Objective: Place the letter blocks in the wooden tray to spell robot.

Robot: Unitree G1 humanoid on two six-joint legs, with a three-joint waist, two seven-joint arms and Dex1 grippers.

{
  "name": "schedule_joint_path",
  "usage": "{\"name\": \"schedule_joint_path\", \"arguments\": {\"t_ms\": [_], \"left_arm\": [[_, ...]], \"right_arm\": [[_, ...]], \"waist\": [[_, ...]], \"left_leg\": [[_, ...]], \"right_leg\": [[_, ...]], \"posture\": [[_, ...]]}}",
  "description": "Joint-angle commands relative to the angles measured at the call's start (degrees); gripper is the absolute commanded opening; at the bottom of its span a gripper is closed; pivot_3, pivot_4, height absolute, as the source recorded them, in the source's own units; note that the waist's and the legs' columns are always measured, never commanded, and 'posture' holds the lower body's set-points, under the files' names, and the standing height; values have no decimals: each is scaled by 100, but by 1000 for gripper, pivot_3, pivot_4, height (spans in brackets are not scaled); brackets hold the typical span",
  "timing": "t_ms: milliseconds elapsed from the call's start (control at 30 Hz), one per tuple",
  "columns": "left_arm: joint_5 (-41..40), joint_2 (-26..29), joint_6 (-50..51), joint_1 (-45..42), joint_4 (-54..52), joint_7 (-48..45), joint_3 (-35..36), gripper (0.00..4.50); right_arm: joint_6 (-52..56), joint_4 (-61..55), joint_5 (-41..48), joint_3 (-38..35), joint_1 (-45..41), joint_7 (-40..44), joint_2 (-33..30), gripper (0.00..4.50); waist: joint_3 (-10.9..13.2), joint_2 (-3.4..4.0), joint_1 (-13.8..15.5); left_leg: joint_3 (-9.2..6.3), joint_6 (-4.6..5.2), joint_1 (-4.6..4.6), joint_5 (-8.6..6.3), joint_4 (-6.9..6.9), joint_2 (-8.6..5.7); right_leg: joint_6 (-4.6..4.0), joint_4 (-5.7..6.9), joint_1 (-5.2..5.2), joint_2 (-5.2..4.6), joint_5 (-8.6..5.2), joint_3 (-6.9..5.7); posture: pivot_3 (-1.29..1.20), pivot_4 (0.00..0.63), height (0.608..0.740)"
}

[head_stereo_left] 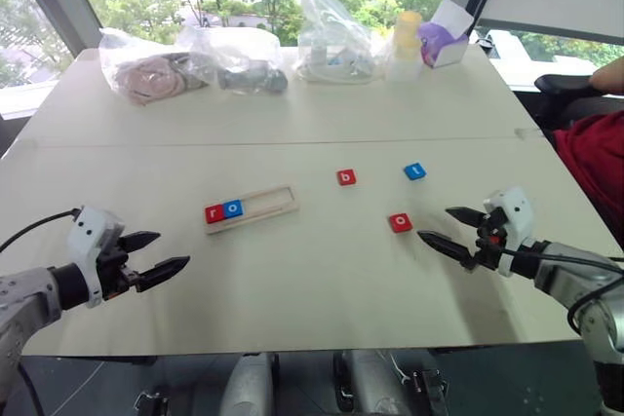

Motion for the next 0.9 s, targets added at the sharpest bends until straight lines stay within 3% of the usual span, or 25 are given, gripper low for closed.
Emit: {"name": "schedule_joint_path", "arguments": {"t_ms": [33,700,800,900], "left_arm": [[-107,-27,-10,106,-169,10,268,4500],[312,403,-687,16,657,-376,415,4500],[496,671,-999,-212,1035,-674,241,4500],[847,1038,-1399,-821,1654,-1141,-366,4500]], "right_arm": [[-118,-32,-19,-33,-40,85,-98,4481],[-41,49,-186,171,-142,106,-154,4481],[228,-144,14,177,-286,171,-194,4481],[911,-795,691,393,-588,295,-153,4481]], "waist": [[0,0,0],[-1,-1,2],[-1,-1,0],[0,0,4]], "left_leg": [[0,0,0,0,0,0],[4,0,1,0,5,0],[6,0,1,0,5,-1],[7,0,1,0,5,-1]], "right_leg": [[0,0,0,0,0,0],[0,4,-2,1,0,2],[0,5,-3,1,1,2],[-1,10,-8,3,1,0]], "posture": [[0,150,740],[0,150,740],[0,150,740],[0,150,740]]}}
